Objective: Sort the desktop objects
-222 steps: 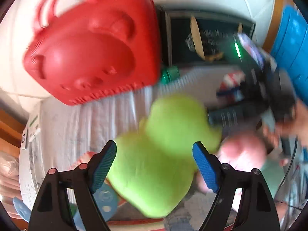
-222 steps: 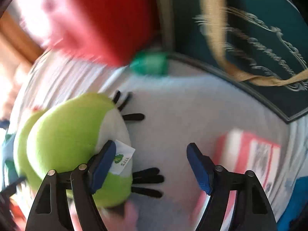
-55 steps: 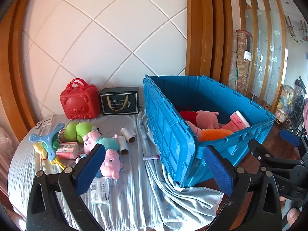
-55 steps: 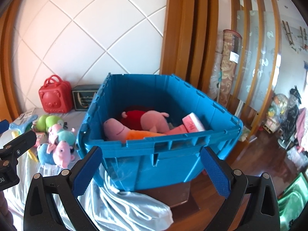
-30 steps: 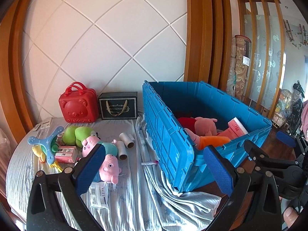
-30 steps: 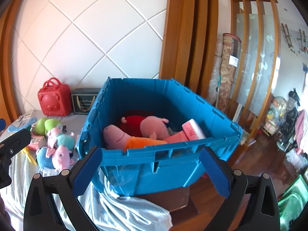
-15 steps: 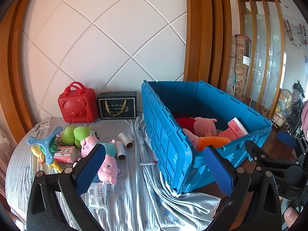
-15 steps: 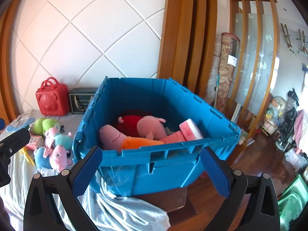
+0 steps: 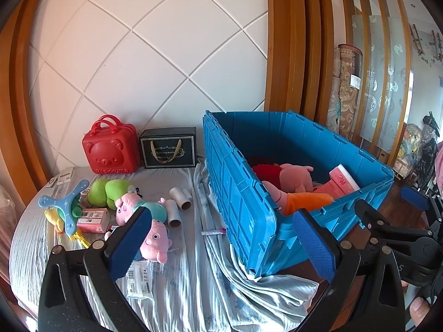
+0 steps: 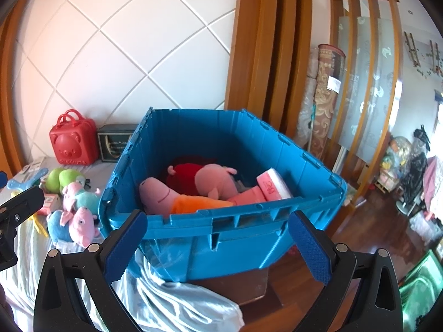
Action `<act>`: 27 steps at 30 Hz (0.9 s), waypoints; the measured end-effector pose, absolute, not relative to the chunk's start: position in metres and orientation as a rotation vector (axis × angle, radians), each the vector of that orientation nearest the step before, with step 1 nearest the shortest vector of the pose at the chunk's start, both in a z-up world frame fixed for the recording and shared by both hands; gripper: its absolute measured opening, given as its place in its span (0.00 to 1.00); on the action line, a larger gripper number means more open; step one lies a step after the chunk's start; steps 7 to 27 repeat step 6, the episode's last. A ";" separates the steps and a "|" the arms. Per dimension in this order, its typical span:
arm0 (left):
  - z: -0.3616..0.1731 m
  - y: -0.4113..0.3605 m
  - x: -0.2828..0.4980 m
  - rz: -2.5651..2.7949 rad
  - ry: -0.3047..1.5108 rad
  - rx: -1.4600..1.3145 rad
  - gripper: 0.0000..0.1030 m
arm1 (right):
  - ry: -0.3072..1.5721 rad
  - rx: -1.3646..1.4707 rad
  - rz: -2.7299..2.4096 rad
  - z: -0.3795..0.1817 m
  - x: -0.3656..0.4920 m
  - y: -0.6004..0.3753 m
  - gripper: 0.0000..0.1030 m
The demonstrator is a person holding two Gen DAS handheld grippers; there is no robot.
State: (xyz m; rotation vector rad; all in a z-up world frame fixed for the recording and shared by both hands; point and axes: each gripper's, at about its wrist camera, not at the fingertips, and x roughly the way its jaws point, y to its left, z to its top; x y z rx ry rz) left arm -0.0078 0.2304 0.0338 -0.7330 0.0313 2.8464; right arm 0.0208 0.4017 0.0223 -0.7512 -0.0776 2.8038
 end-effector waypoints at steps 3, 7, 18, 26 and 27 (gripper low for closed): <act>0.034 0.232 -0.007 2.843 0.037 -0.718 1.00 | -0.075 -0.749 2.796 0.022 0.020 0.404 1.00; 0.035 0.234 -0.007 2.841 0.038 -0.709 1.00 | -0.072 -0.747 2.796 0.022 0.020 0.406 1.00; 0.035 0.234 -0.007 2.841 0.038 -0.709 1.00 | -0.072 -0.747 2.796 0.022 0.020 0.406 1.00; 0.035 0.234 -0.007 2.841 0.038 -0.709 1.00 | -0.072 -0.747 2.796 0.022 0.020 0.406 1.00; 0.035 0.234 -0.007 2.841 0.038 -0.709 1.00 | -0.072 -0.747 2.796 0.022 0.020 0.406 1.00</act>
